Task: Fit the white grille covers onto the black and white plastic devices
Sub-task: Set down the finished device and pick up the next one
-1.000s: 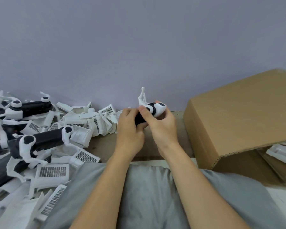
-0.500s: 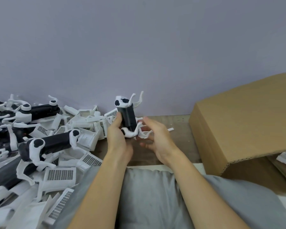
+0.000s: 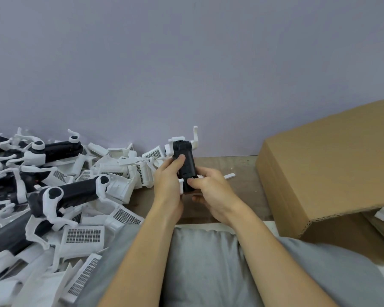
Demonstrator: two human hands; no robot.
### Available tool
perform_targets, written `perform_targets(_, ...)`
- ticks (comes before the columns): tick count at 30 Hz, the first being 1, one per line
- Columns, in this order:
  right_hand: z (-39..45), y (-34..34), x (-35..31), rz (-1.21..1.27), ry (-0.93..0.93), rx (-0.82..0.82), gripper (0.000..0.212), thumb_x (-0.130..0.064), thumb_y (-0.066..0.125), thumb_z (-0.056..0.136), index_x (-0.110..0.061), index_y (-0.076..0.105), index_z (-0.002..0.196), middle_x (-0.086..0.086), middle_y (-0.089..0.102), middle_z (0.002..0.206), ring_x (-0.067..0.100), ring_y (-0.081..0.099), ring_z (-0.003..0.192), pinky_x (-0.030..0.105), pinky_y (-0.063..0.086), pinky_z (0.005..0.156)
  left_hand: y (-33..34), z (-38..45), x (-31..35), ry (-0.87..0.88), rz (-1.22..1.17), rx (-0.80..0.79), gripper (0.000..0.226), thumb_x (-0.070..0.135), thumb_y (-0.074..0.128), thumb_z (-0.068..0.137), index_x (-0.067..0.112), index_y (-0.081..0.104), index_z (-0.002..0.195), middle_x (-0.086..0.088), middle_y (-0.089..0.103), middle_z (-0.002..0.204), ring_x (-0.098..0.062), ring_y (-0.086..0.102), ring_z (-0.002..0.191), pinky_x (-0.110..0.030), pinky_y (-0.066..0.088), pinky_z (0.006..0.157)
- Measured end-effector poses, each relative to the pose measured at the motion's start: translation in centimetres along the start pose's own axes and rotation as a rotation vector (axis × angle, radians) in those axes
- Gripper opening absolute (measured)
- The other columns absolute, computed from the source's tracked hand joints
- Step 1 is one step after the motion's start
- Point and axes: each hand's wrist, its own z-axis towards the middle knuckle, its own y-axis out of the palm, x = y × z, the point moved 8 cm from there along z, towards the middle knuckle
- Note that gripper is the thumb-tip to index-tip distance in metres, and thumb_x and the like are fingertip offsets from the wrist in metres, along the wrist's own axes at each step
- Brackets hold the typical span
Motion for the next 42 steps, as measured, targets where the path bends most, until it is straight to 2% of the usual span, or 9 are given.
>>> perform_targets(3, -0.04, 0.31, 0.04, 0.009, -0.005, -0.038, 0.035, 0.001, 0.048, 0.092, -0.017, 0.070, 0.110, 0.003, 0.066, 0.093, 0.018, 0.058, 0.087, 0.026, 0.041, 0.064, -0.14, -0.03, 0.01, -0.011, -0.026, -0.004, 0.019, 0.021, 0.058, 0.096, 0.008, 0.070, 0.103, -0.015, 0.064, 0.102, -0.032, 0.059, 0.093, -0.038, 0.045, 0.069)
perform_targets(7, -0.06, 0.45, 0.08, 0.016, -0.003, -0.070, 0.037, 0.002, 0.047, 0.091, -0.020, 0.069, 0.112, -0.001, 0.066, 0.091, 0.018, 0.060, 0.087, 0.028, 0.040, 0.065, -0.23, -0.08, 0.05, -0.013, -0.057, 0.000, 0.024, 0.021, 0.057, 0.097, 0.004, 0.068, 0.111, -0.015, 0.065, 0.103, -0.033, 0.060, 0.095, -0.040, 0.046, 0.074)
perform_targets(11, -0.15, 0.55, 0.28, -0.003, 0.013, -0.079, 0.038, -0.002, 0.048, 0.086, -0.022, 0.069, 0.110, -0.004, 0.067, 0.089, 0.017, 0.060, 0.086, 0.030, 0.040, 0.066, -0.21, -0.27, 0.11, -0.029, -0.083, -0.006, 0.029, 0.023, 0.056, 0.099, 0.003, 0.066, 0.117, -0.015, 0.066, 0.105, -0.033, 0.063, 0.090, -0.035, 0.049, 0.065)
perform_targets(16, -0.06, 0.48, 0.38, 0.028, 0.031, -0.081, 0.038, 0.000, 0.048, 0.085, -0.019, 0.070, 0.109, -0.004, 0.066, 0.085, 0.018, 0.059, 0.084, 0.030, 0.040, 0.064, -0.14, -0.23, 0.20, -0.008, -0.080, -0.005, 0.021, 0.021, 0.056, 0.098, 0.008, 0.068, 0.109, -0.015, 0.066, 0.104, -0.033, 0.062, 0.088, -0.034, 0.047, 0.062)
perform_targets(21, -0.12, 0.58, 0.44, 0.038, 0.031, -0.083, 0.043, -0.003, 0.047, 0.079, -0.025, 0.070, 0.109, -0.004, 0.067, 0.089, 0.018, 0.059, 0.087, 0.029, 0.042, 0.065, -0.08, -0.16, 0.25, 0.010, -0.071, -0.009, 0.018, 0.021, 0.056, 0.098, 0.009, 0.069, 0.104, -0.014, 0.068, 0.101, -0.034, 0.062, 0.090, -0.039, 0.049, 0.071)
perform_targets(29, -0.04, 0.53, 0.29, 0.049, 0.030, -0.060, 0.030, -0.011, 0.050, 0.093, -0.025, 0.070, 0.111, -0.006, 0.067, 0.090, 0.016, 0.059, 0.089, 0.031, 0.042, 0.068, -0.15, -0.05, 0.20, 0.014, -0.069, 0.001, 0.021, 0.022, 0.056, 0.098, 0.008, 0.069, 0.108, -0.017, 0.067, 0.103, -0.037, 0.062, 0.098, -0.050, 0.047, 0.083)
perform_targets(33, -0.08, 0.56, 0.40, 0.050, 0.045, -0.074, 0.037, -0.003, 0.047, 0.092, -0.025, 0.067, 0.115, -0.006, 0.067, 0.089, 0.016, 0.060, 0.087, 0.029, 0.042, 0.068, -0.15, -0.05, 0.13, 0.013, -0.069, -0.003, 0.015, 0.020, 0.057, 0.096, 0.016, 0.072, 0.096, -0.012, 0.069, 0.104, -0.034, 0.060, 0.100, -0.049, 0.043, 0.083)
perform_targets(38, -0.25, 0.70, 0.32, 0.059, 0.042, -0.102, 0.040, -0.007, 0.050, 0.078, -0.023, 0.069, 0.110, -0.005, 0.066, 0.085, 0.018, 0.058, 0.086, 0.029, 0.042, 0.067, -0.15, -0.06, 0.10, 0.008, -0.075, -0.012, 0.016, 0.022, 0.058, 0.097, 0.013, 0.071, 0.100, -0.012, 0.070, 0.100, -0.033, 0.062, 0.091, -0.039, 0.048, 0.070)
perform_targets(42, -0.10, 0.61, 0.49, 0.054, 0.048, -0.086, 0.042, -0.001, 0.046, 0.083, -0.024, 0.069, 0.109, -0.004, 0.066, 0.086, 0.018, 0.058, 0.086, 0.030, 0.041, 0.067, -0.13, 0.06, 0.14, 0.022, -0.062, -0.016, 0.015, 0.020, 0.058, 0.097, 0.013, 0.071, 0.097, -0.012, 0.070, 0.098, -0.032, 0.063, 0.087, -0.038, 0.050, 0.069)
